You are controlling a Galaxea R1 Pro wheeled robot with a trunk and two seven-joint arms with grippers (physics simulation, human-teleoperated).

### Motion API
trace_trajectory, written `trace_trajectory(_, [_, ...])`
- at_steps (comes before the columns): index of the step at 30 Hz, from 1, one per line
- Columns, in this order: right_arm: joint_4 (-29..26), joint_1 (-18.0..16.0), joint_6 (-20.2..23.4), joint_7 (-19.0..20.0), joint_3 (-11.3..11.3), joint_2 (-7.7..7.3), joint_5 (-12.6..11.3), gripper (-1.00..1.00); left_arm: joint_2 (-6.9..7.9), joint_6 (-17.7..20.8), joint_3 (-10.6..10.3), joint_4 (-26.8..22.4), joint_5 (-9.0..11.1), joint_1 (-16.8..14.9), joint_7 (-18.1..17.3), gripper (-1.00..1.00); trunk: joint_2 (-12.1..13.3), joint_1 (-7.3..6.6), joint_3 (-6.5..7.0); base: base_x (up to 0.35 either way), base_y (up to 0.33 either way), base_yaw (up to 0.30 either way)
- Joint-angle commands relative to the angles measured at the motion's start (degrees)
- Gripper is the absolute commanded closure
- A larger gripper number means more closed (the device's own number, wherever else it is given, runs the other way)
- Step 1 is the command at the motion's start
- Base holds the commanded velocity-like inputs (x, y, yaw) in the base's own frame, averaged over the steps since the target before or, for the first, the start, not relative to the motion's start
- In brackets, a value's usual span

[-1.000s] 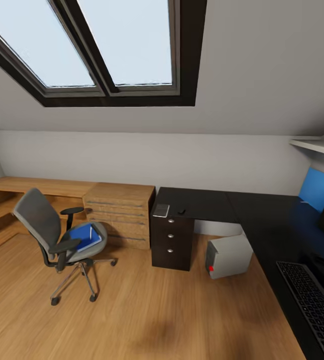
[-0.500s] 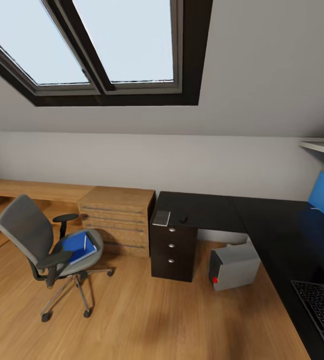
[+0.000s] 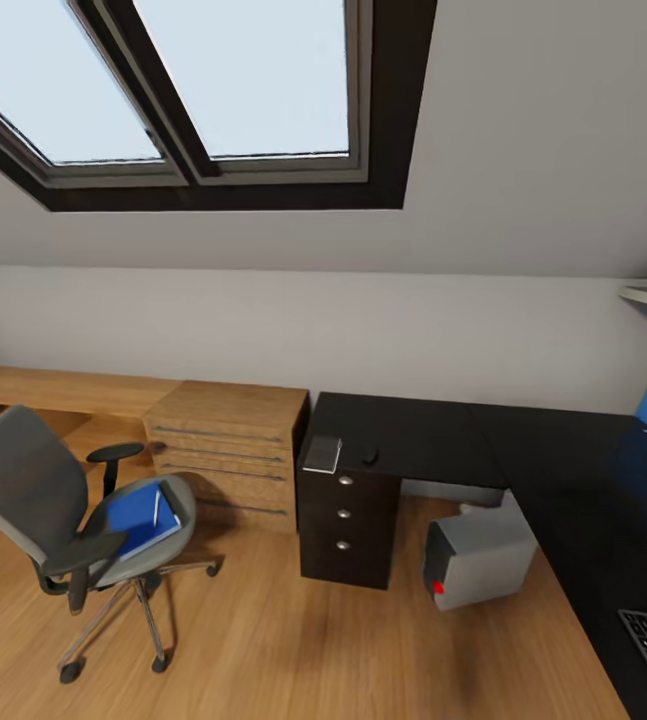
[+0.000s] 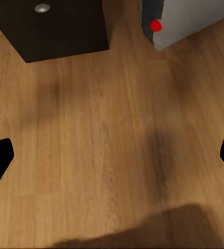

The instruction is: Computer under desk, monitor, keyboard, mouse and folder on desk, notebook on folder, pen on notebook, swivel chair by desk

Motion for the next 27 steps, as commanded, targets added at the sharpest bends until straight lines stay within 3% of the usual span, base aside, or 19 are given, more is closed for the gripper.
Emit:
trace_trajectory(1, [-0.53,-0.03,-0.21,-0.37,0.46,-0.03,-0.13,-1.00,0.00,-0.10,-0.52,-0.01,0.41,-0.01,0.20,-1.00,-0.03,0.05,-0.02,0.328,0.000,0.000])
trace_trajectory(3, [-1.89,-0.03,-0.23,-0.42,0.40,-0.07,0.02,-1.00,-0.01,-0.10,-0.53,-0.01,0.40,-0.01,0.20,-1.00,-0.03,0.05,-0.02,0.328,0.000,0.000])
trace_trajectory(7, [-14.33,-0.03,0.56,-1.92,0.18,-1.46,0.56,-1.00,-0.02,-0.10,-0.55,-0.01,0.39,0.00,0.20,-1.00,-0.03,0.05,-0.02,0.328,0.000,0.000])
trace_trajectory(8, [-19.53,-0.10,1.74,-3.36,0.11,-2.34,1.01,-1.00,-0.02,-0.10,-0.53,-0.01,0.39,-0.01,0.20,-1.00,-0.03,0.05,-0.02,0.328,0.000,0.000])
trace_trajectory(11, [-27.31,-0.79,5.56,-6.68,0.00,-3.66,1.77,-1.00,-0.02,-0.12,-0.51,-0.01,0.39,-0.01,0.20,-1.00,-0.03,0.05,-0.02,0.329,0.000,0.000])
trace_trajectory(18, [-43.43,-4.66,21.07,-16.80,-0.26,-5.95,2.53,-1.00,-0.02,-0.14,-0.50,-0.01,0.39,-0.01,0.20,-1.00,-0.03,0.05,-0.02,0.329,0.000,0.000])
trace_trajectory(19, [-46.36,-6.46,25.71,-19.45,-0.48,-6.23,2.59,-1.00,-0.02,-0.16,-0.49,-0.01,0.39,-0.01,0.20,-1.00,-0.03,0.05,-0.02,0.329,0.000,0.000])
trace_trajectory(27, [-52.29,-14.49,43.46,-25.60,-4.09,-6.68,2.51,-1.00,-0.02,-0.74,-0.49,-0.01,0.43,-0.02,0.20,-1.00,-0.03,0.05,-0.02,0.329,0.000,0.000])
